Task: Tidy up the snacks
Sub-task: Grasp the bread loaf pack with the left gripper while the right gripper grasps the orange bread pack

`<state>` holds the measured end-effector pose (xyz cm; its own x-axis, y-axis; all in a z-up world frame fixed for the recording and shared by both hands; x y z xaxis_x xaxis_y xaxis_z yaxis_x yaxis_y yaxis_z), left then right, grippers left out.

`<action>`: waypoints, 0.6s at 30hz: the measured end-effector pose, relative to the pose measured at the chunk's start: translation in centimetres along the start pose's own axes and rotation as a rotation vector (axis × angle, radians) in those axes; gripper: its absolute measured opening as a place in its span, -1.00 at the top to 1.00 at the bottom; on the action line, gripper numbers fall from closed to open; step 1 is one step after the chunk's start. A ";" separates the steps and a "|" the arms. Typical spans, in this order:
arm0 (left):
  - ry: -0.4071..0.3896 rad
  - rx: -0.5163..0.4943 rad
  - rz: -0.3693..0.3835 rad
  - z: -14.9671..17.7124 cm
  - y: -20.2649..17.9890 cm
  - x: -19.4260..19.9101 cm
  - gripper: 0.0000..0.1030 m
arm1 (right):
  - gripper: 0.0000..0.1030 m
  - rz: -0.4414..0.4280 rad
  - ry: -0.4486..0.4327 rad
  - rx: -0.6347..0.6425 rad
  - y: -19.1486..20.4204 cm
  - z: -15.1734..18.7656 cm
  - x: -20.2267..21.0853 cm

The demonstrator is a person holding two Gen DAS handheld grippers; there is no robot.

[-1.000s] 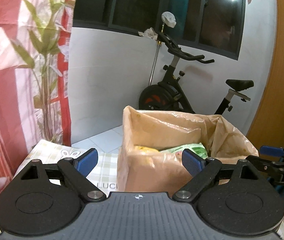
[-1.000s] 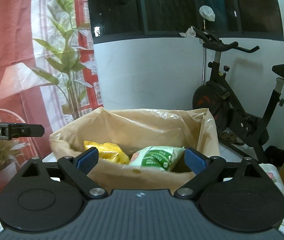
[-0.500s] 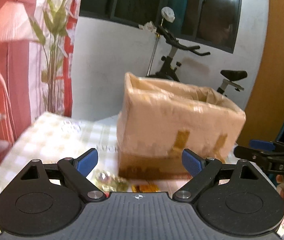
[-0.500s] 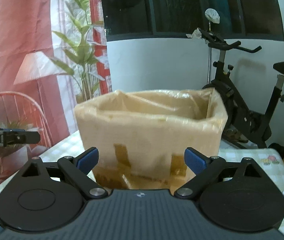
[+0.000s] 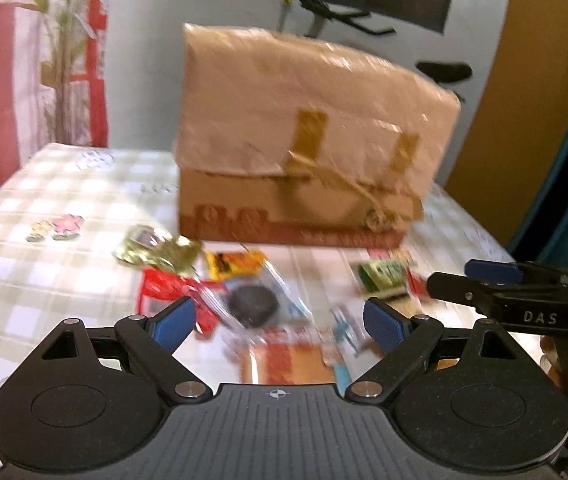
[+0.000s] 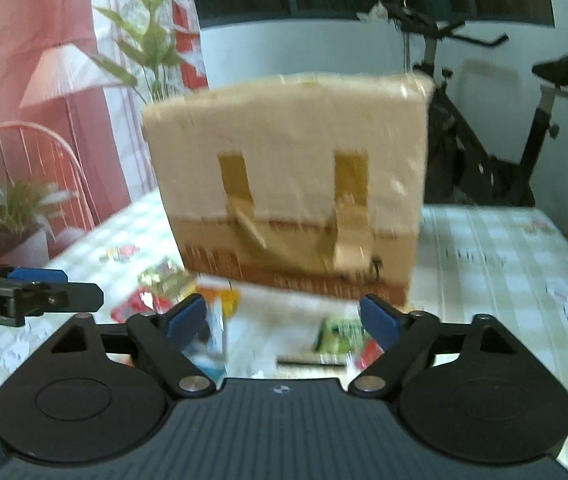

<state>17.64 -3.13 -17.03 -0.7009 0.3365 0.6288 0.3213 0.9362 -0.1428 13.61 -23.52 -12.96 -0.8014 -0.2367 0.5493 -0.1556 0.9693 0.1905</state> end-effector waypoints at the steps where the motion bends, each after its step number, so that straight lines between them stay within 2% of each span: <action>1: 0.009 -0.002 0.003 0.2 -0.1 -0.1 -0.79 | -0.51 0.002 0.017 -0.017 -0.4 0.5 -0.1; 11: 0.101 0.031 0.000 2.5 -0.6 -2.1 -0.79 | -0.28 -0.003 0.133 -0.020 -0.5 4.6 -0.3; 18: 0.137 0.029 -0.002 3.1 -1.0 -3.2 -0.79 | -0.18 -0.013 0.154 -0.020 -0.6 5.5 0.0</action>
<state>17.59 -4.83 -21.20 -0.6073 0.3196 0.7273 0.3003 0.9399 -0.1623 10.55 -23.74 -17.57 -0.7009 -0.2581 0.6649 -0.1525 0.9649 0.2138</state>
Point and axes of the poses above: each gripper's, at about its wrist camera, not at the fingertips, and x roughly against the way its jaws point, y to its left, z to its underside, the point moved 3 cm from there along -x, roughly the way its jaws point
